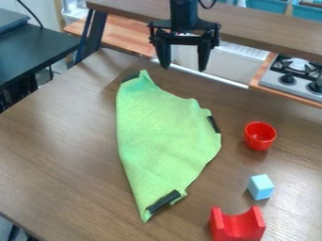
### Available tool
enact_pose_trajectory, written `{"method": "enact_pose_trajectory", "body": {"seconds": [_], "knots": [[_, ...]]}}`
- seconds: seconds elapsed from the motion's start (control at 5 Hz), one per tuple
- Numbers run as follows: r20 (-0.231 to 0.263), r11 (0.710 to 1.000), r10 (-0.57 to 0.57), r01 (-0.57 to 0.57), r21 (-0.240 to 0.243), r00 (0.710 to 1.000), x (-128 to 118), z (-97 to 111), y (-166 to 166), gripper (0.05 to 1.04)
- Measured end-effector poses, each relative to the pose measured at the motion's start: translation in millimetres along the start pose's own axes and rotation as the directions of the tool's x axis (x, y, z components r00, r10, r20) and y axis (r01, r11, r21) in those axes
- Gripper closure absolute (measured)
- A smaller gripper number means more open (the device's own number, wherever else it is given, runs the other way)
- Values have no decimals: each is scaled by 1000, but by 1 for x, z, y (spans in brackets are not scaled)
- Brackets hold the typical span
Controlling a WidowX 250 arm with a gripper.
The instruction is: Unfold the cloth from right to left
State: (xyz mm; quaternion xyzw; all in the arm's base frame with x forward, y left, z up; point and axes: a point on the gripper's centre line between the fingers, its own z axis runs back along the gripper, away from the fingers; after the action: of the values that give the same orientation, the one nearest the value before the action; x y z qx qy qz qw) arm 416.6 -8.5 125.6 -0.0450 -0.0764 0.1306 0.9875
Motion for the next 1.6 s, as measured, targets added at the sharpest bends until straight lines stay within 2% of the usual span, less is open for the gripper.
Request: {"method": "enact_pose_trajectory", "body": {"seconds": [0.2, 0.6, 0.8, 1.0, 1.4, 1.6], "knots": [[-47, 1000, 7, -6, 13, 999, -4, -18, 2, 83], [-66, 985, -24, 35, 168, 998, 7, -47, -19, 83], [-49, 976, -5, 16, 218, 999, 18, -55, -16, 83], [-72, 973, 9, 8, 232, 997, 21, -68, -23, 83], [-67, 970, 19, -2, 245, 998, 29, -81, -25, 83], [-81, 966, 12, 9, 259, 997, 25, -88, -27, 83]]}}
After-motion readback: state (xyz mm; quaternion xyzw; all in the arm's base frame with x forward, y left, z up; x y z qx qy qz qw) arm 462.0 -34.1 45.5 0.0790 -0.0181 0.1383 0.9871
